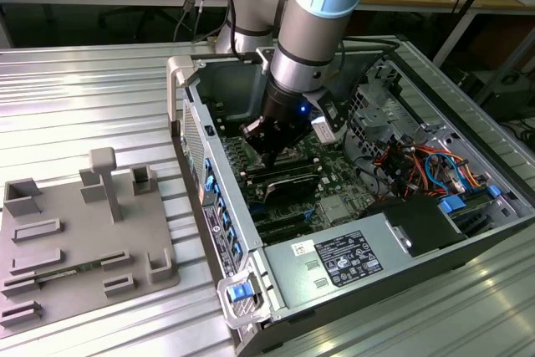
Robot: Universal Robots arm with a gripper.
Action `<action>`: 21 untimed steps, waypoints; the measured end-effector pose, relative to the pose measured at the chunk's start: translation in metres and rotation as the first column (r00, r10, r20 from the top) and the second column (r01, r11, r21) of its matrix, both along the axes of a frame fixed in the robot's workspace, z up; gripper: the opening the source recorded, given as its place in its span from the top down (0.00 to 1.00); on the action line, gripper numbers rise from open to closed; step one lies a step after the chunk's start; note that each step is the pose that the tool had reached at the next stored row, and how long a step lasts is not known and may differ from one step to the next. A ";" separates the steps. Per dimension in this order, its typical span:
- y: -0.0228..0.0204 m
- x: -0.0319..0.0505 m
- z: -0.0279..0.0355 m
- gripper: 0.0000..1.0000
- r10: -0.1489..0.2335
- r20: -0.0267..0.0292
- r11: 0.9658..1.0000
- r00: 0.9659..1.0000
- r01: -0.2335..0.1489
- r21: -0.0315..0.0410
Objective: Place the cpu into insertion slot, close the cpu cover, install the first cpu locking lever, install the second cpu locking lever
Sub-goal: 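Install the second cpu locking lever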
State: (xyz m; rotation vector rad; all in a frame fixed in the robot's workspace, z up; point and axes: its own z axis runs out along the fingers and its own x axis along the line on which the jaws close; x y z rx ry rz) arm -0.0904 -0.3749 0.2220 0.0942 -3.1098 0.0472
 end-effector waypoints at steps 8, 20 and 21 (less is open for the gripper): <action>0.0016 -0.0008 -0.0017 0.89 0.024 0.000 1.000 1.000 -0.024 0.001; 0.0068 -0.0036 -0.0105 0.89 0.059 0.000 0.998 0.998 -0.059 0.002; 0.0073 -0.0037 -0.0111 0.89 0.060 0.000 0.998 0.998 -0.060 0.002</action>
